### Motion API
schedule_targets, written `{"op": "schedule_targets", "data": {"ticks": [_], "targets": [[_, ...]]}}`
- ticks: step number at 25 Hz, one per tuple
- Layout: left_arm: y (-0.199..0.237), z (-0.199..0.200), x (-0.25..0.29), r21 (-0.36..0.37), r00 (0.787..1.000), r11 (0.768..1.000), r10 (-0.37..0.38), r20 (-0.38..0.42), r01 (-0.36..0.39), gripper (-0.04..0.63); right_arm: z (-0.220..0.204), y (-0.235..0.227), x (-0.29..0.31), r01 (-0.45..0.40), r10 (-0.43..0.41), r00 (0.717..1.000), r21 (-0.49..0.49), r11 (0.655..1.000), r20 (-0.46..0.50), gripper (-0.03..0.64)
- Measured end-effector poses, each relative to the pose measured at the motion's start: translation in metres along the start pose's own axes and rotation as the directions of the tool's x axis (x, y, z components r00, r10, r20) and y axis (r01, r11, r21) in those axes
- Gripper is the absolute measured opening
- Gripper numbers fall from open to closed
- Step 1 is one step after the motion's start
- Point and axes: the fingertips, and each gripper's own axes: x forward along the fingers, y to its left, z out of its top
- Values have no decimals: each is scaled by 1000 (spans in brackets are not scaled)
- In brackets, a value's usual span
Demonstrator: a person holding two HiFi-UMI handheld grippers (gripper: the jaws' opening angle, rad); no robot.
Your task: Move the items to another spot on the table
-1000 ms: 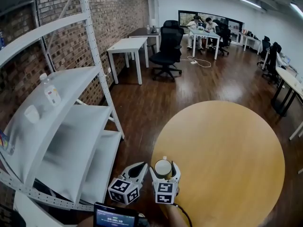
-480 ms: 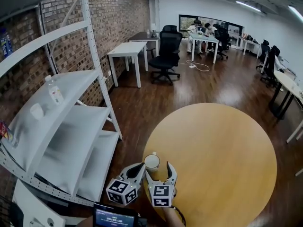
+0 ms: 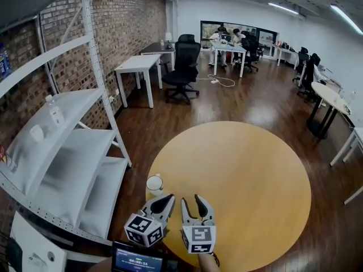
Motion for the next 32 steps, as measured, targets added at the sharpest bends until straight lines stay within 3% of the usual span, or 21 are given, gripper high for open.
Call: {"op": "schedule_targets", "data": {"ticks": [7,11,18,24,32], "targets": [[-130,16,27,31,984,984,-177,-6,178,3,52,-66,-94,73,-74,994,17,997,74,46],[-187,15,42,43,970,969,-243,-1,242,3,63,-92,-138,113,-111,991,-10,994,79,2],[-258,11,62,92,956,952,-292,-2,291,5,61,-144,-188,172,-170,982,-11,985,80,2],[-274,16,62,151,944,934,-329,4,324,3,54,-150,-189,154,-153,985,-9,988,80,2],[-260,9,58,141,938,928,-346,-25,346,3,50,-140,-181,176,-174,982,-17,984,67,2]]}}
